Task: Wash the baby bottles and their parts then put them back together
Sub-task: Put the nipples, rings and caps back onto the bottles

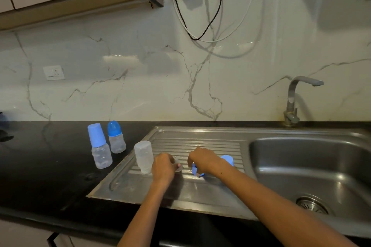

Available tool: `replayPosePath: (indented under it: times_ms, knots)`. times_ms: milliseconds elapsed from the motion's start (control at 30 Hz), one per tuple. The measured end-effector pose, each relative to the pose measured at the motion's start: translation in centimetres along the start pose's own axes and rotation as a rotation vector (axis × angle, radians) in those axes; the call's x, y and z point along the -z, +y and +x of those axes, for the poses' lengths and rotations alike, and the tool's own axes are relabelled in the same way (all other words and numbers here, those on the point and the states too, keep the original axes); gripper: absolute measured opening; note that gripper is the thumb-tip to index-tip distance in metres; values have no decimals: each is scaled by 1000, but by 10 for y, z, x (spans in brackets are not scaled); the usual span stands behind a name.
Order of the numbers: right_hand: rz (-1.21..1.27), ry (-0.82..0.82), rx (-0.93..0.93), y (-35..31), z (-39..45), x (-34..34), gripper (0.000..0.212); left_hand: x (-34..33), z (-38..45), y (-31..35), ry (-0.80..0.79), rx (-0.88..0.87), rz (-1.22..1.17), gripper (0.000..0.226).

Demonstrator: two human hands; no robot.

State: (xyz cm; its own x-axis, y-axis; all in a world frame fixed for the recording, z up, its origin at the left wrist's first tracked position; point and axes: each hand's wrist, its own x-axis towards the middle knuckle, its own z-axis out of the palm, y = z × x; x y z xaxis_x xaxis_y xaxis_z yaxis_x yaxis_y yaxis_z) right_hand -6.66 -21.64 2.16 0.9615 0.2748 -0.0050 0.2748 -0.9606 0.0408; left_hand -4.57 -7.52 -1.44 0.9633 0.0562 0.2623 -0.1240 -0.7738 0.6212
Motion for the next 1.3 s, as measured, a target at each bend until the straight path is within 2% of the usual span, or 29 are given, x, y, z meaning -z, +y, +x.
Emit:
replayPosePath:
  times_ms: [100, 333, 433, 633, 767, 833, 900, 1033, 1133, 1300]
  knots:
    - [91, 74, 26, 7, -3, 7, 42, 2, 5, 0, 4, 6, -33, 25]
    - [392, 323, 33, 53, -26, 36, 52, 6, 9, 28, 63, -75, -294, 17]
    - [498, 416, -34, 88, -43, 38, 47, -6, 4, 59, 36, -128, -459, 11]
    - [672, 485, -224, 150, -82, 20, 33, -49, -8, 126, -140, -133, -782, 17]
    - [888, 487, -360, 178, -99, 2, 25, -71, -16, 159, -299, -23, -1057, 22]
    - [845, 528, -445, 188, -105, -11, 20, -80, -20, 166, -301, 10, -1058, 30]
    - [947, 605, -484, 195, -108, -19, 26, -86, -22, 169, -260, -15, -973, 38]
    - [1155, 736, -394, 195, -108, -12, 37, -92, -20, 168, -216, -65, -972, 34]
    - [1250, 741, -288, 187, -107, -10, 38, -92, -19, 168, -259, -69, -1059, 27]
    - [1309, 767, -223, 179, -107, -13, 35, -92, -25, 177, -313, -25, -1202, 23]
